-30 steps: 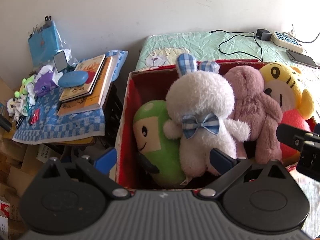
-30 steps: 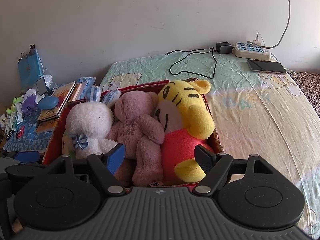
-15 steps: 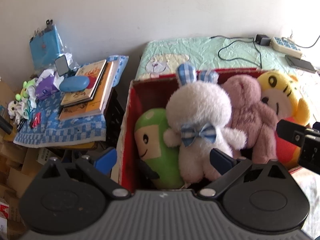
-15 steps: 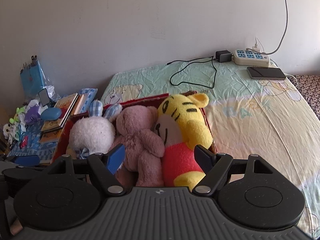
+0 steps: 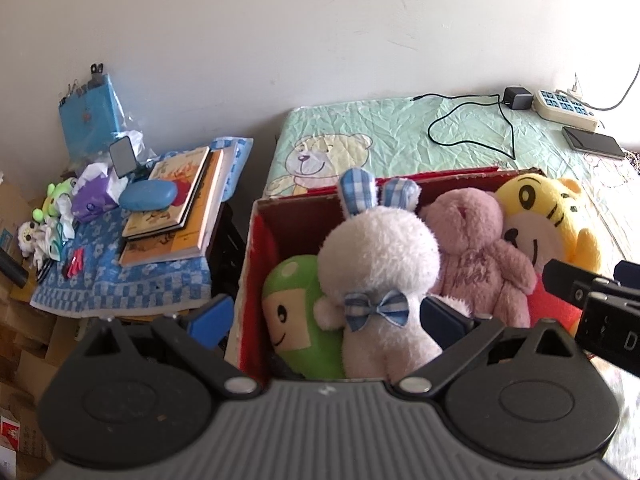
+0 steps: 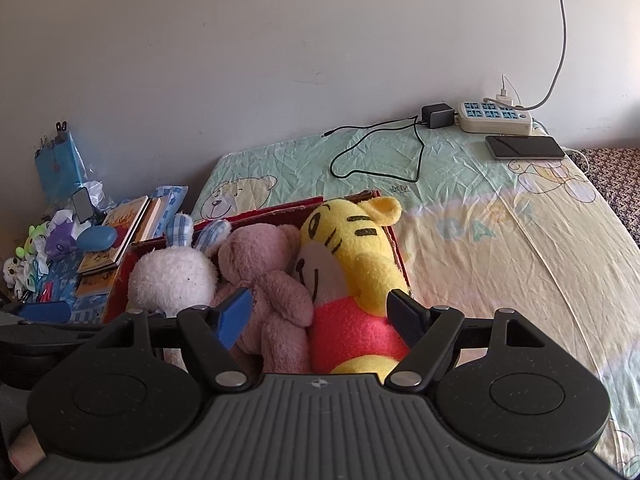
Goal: Organize objects
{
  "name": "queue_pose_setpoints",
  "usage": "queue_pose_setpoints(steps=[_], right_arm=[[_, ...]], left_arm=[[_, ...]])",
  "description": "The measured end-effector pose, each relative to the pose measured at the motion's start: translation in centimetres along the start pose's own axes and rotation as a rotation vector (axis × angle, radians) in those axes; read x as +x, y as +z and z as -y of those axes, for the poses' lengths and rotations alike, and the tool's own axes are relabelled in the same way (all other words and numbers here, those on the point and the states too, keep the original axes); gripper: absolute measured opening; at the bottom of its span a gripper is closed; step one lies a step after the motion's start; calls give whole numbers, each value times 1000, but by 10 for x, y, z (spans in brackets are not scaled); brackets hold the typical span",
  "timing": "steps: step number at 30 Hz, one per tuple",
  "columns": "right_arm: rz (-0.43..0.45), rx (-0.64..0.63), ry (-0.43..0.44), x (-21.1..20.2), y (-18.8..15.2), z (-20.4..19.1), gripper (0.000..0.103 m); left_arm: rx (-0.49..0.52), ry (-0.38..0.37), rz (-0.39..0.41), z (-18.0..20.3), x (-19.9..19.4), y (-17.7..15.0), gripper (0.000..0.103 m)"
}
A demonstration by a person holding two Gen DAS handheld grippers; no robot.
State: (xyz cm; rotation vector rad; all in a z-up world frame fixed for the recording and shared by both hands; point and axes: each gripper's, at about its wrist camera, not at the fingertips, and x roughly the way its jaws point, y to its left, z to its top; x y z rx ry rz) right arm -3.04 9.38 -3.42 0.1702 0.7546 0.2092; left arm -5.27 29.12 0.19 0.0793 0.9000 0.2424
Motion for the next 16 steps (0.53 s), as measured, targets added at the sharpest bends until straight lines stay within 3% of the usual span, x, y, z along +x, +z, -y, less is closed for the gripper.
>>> queue_pose_setpoints(steps=[16], right_arm=[[-17,-5,10,5,-1,0,74]], left_arm=[[3,-4,-24,1,10,-2,99]])
